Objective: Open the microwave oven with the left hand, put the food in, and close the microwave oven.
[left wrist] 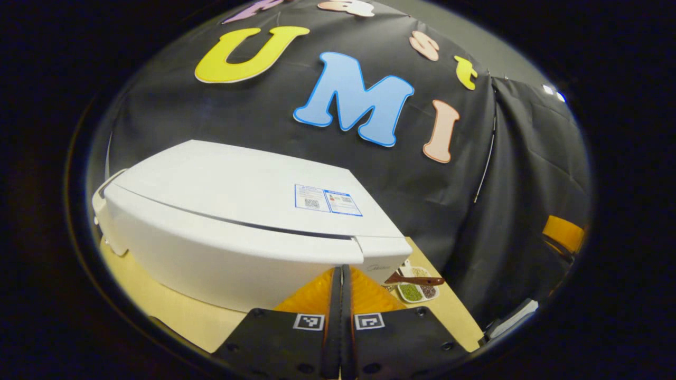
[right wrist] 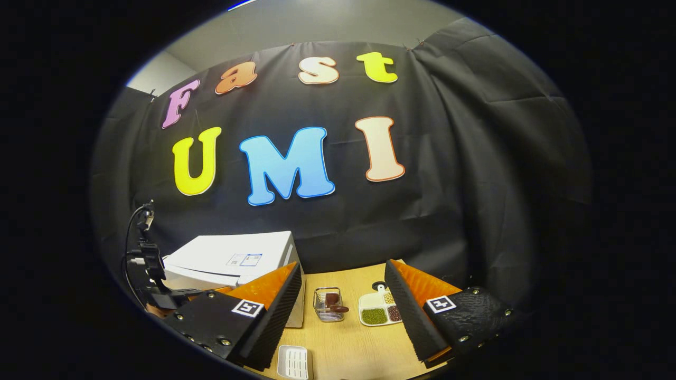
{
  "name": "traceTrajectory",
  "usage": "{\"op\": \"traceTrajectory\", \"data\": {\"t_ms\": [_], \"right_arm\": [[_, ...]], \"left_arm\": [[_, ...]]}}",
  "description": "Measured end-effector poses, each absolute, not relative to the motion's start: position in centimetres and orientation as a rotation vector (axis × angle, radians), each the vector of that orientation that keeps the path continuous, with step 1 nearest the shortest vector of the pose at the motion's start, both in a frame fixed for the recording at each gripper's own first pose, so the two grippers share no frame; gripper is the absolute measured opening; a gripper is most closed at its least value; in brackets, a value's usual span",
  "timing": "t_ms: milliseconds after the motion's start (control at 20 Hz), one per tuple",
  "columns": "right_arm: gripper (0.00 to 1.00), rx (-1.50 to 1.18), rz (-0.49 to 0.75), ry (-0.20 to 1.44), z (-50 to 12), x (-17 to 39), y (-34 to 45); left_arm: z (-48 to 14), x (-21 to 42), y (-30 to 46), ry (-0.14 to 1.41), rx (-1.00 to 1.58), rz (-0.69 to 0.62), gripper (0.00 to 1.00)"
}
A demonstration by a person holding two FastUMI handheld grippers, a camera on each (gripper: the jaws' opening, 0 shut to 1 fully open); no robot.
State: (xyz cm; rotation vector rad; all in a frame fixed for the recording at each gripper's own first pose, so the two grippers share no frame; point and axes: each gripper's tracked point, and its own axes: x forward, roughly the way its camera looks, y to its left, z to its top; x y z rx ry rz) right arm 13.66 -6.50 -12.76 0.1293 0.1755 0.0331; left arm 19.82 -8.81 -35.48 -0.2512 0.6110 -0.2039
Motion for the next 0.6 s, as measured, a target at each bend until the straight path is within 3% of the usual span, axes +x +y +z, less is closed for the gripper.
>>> {"op": "traceTrajectory", "data": {"t_ms": [600], "right_arm": [[0.96,0.112,0.039,0.174,-12.6,13.4,-6.1]], "left_arm": [[-35.8,20.6,-9.0,0.610,-0.257,-0.218,0.07]]}}
